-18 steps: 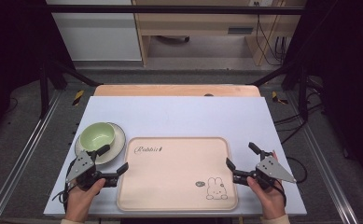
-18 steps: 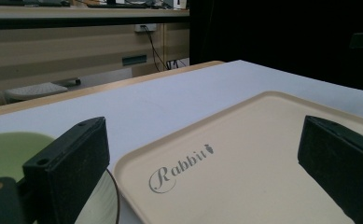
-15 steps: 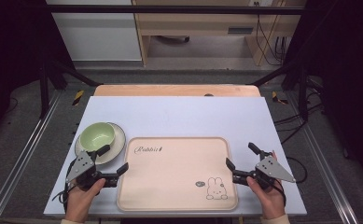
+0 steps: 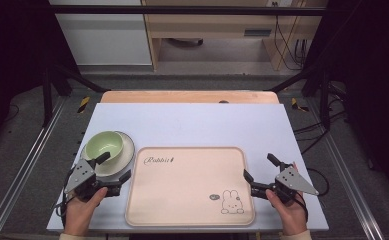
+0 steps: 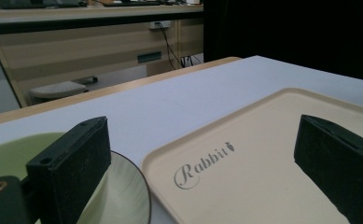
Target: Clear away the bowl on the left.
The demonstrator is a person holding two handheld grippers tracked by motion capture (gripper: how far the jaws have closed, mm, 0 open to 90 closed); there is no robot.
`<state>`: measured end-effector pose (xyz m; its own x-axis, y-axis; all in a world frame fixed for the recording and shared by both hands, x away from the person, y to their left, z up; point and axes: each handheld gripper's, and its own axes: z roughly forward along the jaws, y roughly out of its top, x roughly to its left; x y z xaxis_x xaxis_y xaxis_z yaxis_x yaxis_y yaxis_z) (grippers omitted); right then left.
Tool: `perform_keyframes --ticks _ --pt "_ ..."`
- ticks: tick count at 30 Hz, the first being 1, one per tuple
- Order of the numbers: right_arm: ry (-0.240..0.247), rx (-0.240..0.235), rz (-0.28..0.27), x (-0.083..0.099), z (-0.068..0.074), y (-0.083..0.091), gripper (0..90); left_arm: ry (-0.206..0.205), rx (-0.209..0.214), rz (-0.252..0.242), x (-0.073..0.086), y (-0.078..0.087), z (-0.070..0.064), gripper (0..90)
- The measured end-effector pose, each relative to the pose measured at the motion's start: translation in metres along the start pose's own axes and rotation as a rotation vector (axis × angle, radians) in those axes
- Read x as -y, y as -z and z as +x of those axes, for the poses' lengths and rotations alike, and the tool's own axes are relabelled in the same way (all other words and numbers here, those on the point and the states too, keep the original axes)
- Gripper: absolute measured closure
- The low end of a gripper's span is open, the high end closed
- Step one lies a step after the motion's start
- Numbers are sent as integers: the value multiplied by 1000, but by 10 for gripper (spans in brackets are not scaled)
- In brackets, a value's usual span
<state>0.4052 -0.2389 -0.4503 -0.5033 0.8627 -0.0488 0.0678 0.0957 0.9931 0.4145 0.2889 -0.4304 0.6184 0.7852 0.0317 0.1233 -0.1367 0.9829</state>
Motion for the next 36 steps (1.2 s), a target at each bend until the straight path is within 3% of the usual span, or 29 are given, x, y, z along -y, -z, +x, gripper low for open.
perform_keyframes --ticks 6,12,13,18,20,27,32,36 --pt "-2 -1 6 1 0 -1 42 -39 -81 -2 -20 10 11 49" --pt "-1 0 8 0 2 -1 42 -41 -139 -8 -37 12 28 57" --pt "-2 0 11 0 3 -1 42 -37 -158 -2 -43 10 36 57" --pt "0 5 13 0 3 -1 41 -44 -198 3 -51 7 50 59" --pt "-1 5 17 1 2 -2 41 -25 -230 11 -55 2 61 59" --pt "0 12 22 1 2 -2 41 32 -293 51 -51 -8 83 69" --pt "0 9 25 1 3 -3 40 19 -349 123 -39 -5 87 72" --pt "6 8 29 1 4 -3 41 72 -369 138 -34 -3 94 73"
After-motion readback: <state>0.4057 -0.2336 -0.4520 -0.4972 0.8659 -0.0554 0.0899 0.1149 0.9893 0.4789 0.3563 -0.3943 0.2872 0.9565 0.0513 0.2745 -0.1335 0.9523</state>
